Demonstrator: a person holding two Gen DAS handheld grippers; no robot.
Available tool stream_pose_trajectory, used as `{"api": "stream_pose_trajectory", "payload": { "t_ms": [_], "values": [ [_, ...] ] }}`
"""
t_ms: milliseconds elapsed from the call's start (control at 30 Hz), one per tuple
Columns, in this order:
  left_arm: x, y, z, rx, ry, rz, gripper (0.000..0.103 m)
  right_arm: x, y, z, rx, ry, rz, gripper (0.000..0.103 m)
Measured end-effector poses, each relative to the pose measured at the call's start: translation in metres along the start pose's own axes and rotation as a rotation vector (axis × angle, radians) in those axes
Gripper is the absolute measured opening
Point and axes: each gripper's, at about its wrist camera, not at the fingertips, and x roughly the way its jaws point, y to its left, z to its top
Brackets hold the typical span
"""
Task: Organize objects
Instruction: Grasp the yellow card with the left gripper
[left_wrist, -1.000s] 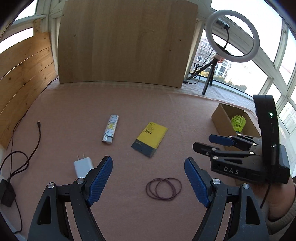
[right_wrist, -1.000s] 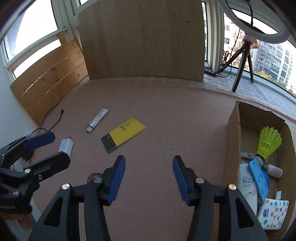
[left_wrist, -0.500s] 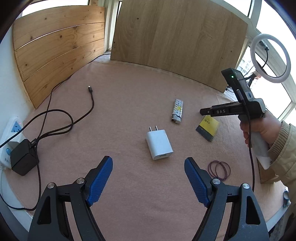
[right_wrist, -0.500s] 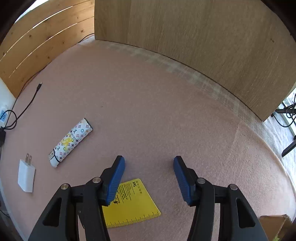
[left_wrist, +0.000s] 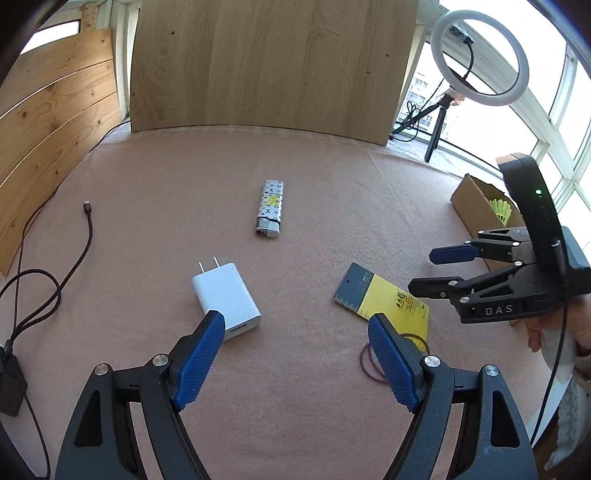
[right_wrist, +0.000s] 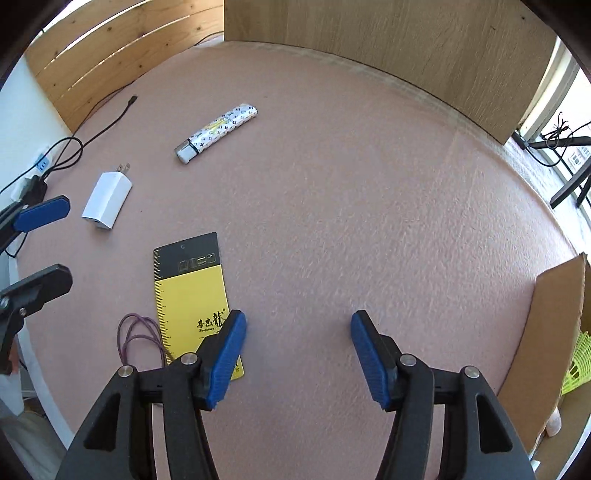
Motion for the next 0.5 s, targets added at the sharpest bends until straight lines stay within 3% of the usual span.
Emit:
{"api": "stream_pose_trajectory", "payload": {
  "t_ms": [67, 167, 267, 400, 500],
  "values": [
    [-0.001, 0.005, -0.003, -0.013, 0.006, 0.008, 0.083, -0.011, 0.002, -0.008, 0.008, -0.066, 0.054, 0.056],
    [-0.001, 0.014, -0.007, -0.03, 0.013, 0.017, 0.083, -0.014, 0.022, -0.005, -0.09, -0.115, 0.094, 0.056],
    [-0.004, 0.021, -0.009, -0.047, 0.009, 0.019, 0.083, -0.005, 0.041, 0.001, -0.192, -0.085, 0.082, 0.056],
    [-0.009, 0.027, -0.009, -0.056, 0.001, 0.017, 0.083, 0.009, 0.06, 0.015, -0.26, -0.054, 0.121, 0.056],
    [-0.013, 0.03, -0.008, -0.042, -0.004, 0.003, 0.083, 0.009, 0.066, 0.009, -0.287, -0.023, 0.098, 0.055]
  ]
}}
